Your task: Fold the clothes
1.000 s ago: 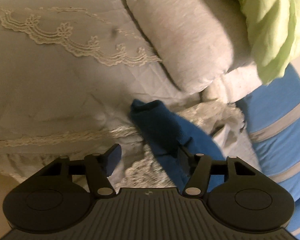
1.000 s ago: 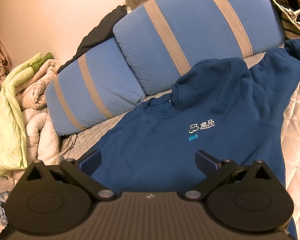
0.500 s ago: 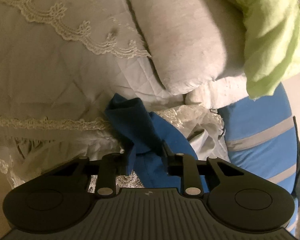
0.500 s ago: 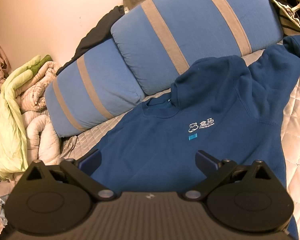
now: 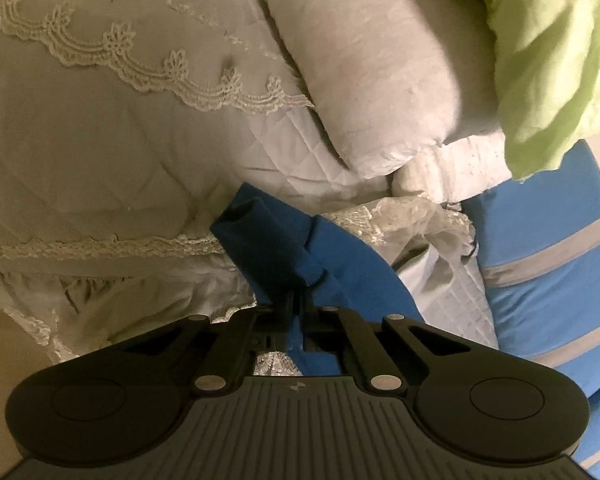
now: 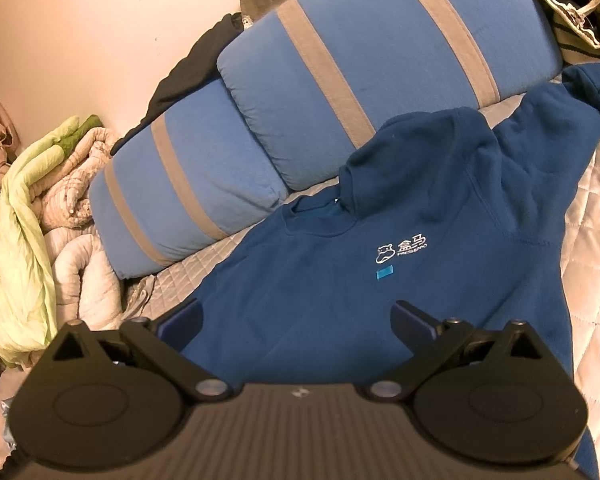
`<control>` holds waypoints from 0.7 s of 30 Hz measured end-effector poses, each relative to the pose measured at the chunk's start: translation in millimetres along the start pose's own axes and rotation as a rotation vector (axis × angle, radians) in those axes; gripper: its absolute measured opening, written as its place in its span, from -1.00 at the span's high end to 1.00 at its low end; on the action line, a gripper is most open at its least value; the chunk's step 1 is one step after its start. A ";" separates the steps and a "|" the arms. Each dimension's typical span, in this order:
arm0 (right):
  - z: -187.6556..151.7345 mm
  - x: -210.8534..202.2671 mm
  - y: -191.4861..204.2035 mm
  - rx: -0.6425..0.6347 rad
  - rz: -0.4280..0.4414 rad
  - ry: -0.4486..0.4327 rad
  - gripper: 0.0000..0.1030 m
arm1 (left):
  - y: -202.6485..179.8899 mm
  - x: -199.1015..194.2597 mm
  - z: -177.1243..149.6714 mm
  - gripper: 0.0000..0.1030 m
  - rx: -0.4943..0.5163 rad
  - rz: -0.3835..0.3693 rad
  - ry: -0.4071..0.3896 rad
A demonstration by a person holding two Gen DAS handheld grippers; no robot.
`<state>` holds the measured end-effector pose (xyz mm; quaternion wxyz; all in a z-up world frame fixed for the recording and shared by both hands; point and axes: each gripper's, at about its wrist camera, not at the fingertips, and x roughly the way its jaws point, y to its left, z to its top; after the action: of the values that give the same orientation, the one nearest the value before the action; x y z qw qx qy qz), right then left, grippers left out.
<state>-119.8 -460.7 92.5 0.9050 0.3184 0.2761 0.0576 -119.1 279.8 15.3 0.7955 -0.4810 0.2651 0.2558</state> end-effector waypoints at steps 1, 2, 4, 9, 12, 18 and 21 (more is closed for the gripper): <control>0.0 0.0 -0.1 0.001 0.002 -0.001 -1.00 | 2.0 -0.3 0.5 0.90 -0.015 -0.007 0.007; -0.1 0.2 -0.3 0.002 0.003 0.000 -1.00 | 4.3 0.3 0.7 0.89 -0.033 -0.015 0.020; 0.0 0.5 -1.0 0.003 0.004 0.001 -1.00 | 8.2 1.0 -0.1 0.75 -0.059 -0.023 0.038; -0.2 -0.2 -1.8 0.007 0.007 0.000 -1.00 | 17.4 3.1 -4.3 0.31 -0.116 -0.024 0.043; -0.3 -0.2 -1.8 0.007 0.007 0.000 -1.00 | 21.6 8.5 -5.0 0.30 -0.158 -0.049 0.056; -0.3 0.4 -1.7 0.007 0.004 0.001 -1.00 | 23.6 20.5 -8.5 0.34 -0.232 -0.075 0.070; -0.4 0.6 -1.6 0.005 0.001 0.002 -1.00 | 19.9 21.5 -9.1 0.68 -0.244 -0.055 0.063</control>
<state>-119.7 -461.7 91.0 0.9040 0.3207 0.2768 0.0578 -118.2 282.9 -15.2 0.7292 -0.5890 0.2437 0.2489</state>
